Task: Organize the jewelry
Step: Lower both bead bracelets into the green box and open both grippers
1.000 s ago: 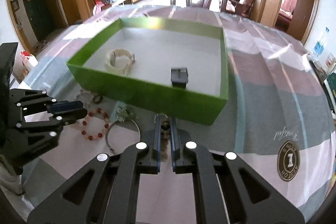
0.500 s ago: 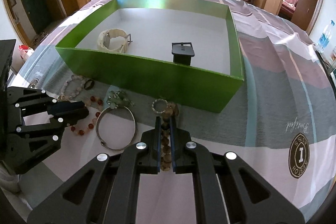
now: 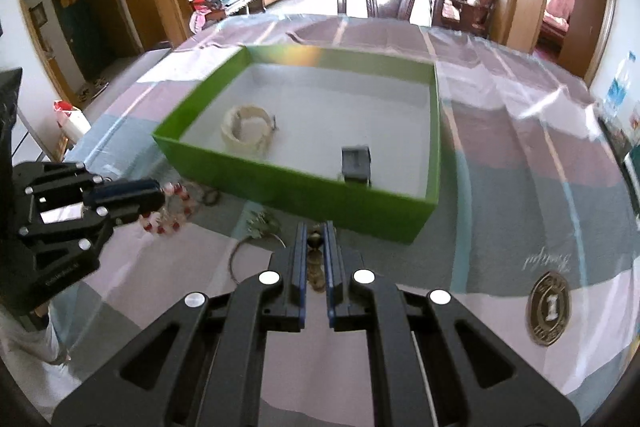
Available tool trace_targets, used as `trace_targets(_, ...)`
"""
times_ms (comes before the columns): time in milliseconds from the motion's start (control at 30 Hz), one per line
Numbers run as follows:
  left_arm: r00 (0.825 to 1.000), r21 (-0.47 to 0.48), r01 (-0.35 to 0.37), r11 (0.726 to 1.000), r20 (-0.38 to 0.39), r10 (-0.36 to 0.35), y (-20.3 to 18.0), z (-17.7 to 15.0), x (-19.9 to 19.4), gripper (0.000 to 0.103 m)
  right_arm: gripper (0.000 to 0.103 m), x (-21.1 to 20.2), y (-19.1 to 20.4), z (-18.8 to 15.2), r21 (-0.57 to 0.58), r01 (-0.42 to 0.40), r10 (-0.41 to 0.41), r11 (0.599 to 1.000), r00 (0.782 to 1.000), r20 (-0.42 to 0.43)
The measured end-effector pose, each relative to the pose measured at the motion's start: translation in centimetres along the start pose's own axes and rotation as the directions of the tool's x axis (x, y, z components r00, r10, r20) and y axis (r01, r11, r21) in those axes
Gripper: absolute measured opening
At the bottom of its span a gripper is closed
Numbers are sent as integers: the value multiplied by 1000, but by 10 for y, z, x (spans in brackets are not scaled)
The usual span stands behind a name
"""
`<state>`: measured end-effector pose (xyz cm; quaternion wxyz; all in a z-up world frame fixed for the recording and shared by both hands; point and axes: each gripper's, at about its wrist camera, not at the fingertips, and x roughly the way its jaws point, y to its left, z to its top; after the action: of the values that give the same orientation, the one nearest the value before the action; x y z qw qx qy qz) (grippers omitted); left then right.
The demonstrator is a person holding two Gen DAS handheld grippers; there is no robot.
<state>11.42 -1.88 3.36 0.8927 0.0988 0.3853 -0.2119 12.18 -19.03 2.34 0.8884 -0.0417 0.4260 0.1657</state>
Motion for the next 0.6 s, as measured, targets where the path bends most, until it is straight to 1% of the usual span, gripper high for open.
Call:
trace_targets(167,994,-13,-68,998,85,69,10,22,-32,8,8,-24,9,26,-46,22,-19,999,998,53)
trace_targets(233,989,-33,-94,995,113,97,18,33,-39,8,8,-32,13,39,-58,30,-24,998,995,97)
trace_targets(300,986,-58,-106,993,121,112,26,44,-38,8,8,-35,16,52,-59,35,-26,998,990,136)
trace_targets(367,979,-84,-151,985,125,161,36,55,-29,8,8,-31,18,65,-53,45,-36,998,985,171)
trace_targets(400,977,-91,-161,983,123,172,39,58,-24,8,8,-25,19,71,-52,50,-40,997,984,174)
trace_targets(500,981,-123,-157,980,92,168,50,64,1,8,8,1,19,79,-46,44,-38,998,991,129)
trace_targets(600,982,-143,-178,974,44,186,60,62,27,8,8,37,18,79,-35,50,-48,998,997,59)
